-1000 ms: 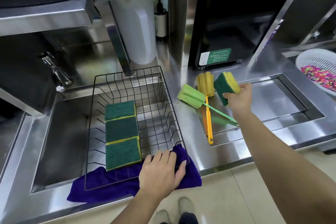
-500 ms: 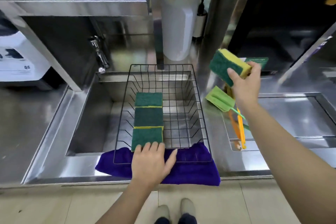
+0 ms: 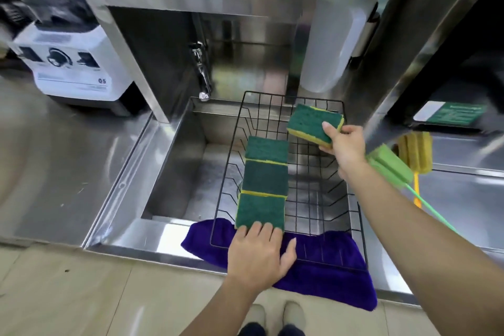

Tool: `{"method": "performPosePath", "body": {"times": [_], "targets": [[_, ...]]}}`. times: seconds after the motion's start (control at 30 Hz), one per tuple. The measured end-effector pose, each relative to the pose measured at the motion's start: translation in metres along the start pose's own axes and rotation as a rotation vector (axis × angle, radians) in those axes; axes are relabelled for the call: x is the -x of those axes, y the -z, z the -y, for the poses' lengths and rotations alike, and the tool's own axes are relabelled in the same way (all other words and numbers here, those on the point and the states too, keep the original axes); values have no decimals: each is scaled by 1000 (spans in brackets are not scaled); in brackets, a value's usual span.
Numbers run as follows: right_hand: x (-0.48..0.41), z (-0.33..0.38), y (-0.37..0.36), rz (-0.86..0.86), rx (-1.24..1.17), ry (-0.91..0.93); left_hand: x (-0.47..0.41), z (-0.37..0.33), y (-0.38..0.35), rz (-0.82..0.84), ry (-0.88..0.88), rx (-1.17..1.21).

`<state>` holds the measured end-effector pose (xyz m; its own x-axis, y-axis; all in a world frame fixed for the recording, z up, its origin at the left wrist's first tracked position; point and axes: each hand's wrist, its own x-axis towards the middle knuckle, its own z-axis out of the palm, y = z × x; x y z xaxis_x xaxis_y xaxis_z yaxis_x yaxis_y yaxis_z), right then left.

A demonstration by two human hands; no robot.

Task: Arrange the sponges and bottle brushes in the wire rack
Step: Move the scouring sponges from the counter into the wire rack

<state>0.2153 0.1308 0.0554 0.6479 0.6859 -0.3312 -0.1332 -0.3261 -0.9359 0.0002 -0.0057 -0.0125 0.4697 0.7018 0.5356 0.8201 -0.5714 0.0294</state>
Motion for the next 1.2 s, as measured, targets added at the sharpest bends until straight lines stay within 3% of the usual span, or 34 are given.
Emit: {"method": "performPosePath", "body": {"times": [0.2, 0.7, 1.2], "targets": [[-11, -4, -26, 63, -18, -111, 0, -1, 1, 19, 17, 15], [-29, -12, -67, 138, 319, 25, -2, 0, 3, 27, 10, 58], [-36, -14, -65, 198, 356, 72, -2, 1, 5, 53, -9, 76]]}}
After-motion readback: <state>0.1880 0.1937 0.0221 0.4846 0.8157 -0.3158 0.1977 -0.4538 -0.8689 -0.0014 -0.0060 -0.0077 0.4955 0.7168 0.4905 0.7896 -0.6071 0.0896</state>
